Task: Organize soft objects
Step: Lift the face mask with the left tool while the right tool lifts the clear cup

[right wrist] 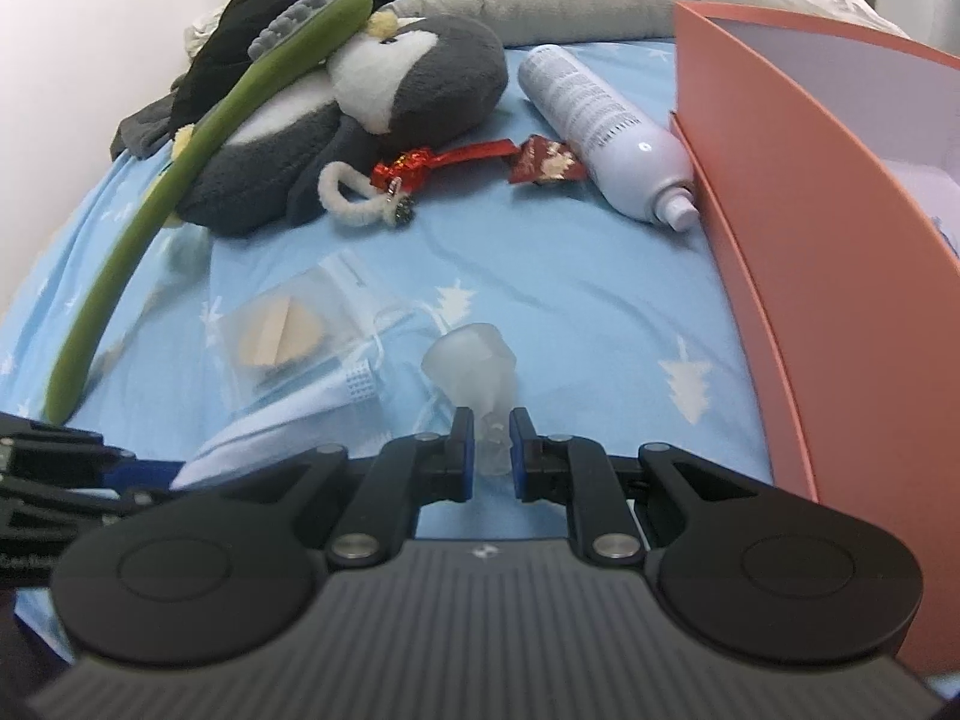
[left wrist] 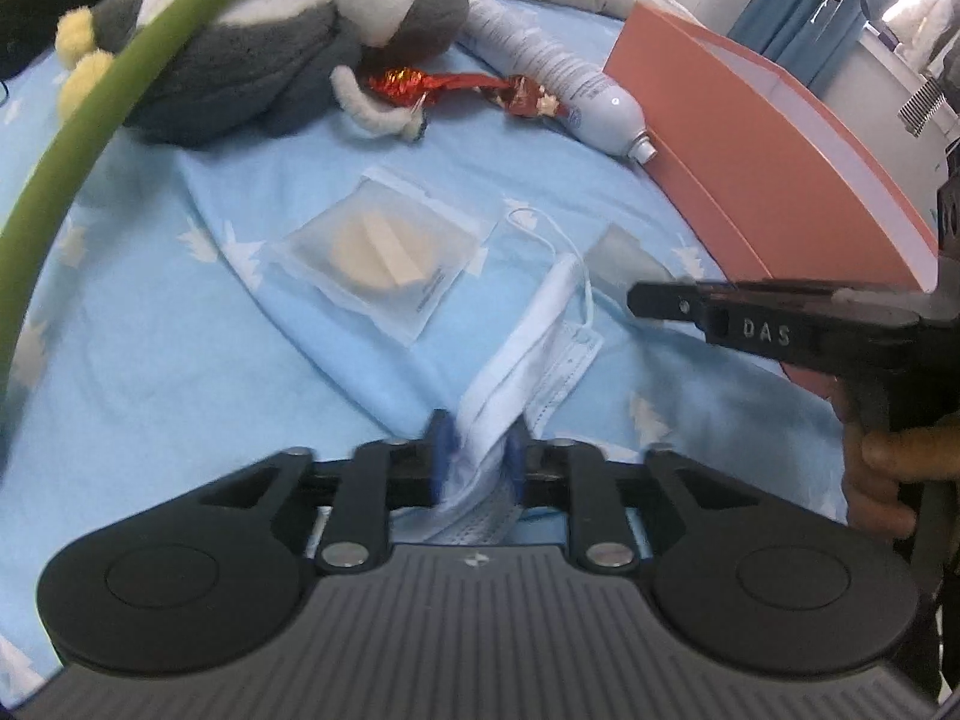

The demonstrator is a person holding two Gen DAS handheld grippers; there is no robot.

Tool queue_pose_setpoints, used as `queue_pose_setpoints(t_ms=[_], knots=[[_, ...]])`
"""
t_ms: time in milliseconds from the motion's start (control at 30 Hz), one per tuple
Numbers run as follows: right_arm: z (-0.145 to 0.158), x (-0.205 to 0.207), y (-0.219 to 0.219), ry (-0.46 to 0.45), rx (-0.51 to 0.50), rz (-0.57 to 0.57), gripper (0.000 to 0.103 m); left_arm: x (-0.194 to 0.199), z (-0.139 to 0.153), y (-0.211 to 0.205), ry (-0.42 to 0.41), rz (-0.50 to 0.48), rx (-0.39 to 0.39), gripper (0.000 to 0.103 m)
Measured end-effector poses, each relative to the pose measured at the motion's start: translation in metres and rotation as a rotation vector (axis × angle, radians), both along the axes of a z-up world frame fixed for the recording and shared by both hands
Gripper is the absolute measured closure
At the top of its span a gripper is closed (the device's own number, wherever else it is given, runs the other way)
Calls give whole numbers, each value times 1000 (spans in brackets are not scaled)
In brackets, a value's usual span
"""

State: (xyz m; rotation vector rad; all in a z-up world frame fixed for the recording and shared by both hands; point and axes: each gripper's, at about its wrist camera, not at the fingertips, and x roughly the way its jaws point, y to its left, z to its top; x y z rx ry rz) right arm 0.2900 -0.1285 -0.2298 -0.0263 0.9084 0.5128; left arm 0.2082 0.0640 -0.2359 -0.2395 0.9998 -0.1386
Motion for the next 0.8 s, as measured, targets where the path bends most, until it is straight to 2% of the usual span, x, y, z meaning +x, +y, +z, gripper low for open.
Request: queue_pose_setpoints(t_ms=[133, 400, 800], knots=[[4, -11, -7, 2, 0, -17, 87, -6, 6, -1, -15, 55, -24, 90], [21, -33, -20, 7, 16, -61, 87, -22, 15, -4, -16, 193, -84, 91], [58, -78, -31, -14, 30, -87, 87, -48, 46, -22, -37, 239, -91, 91]])
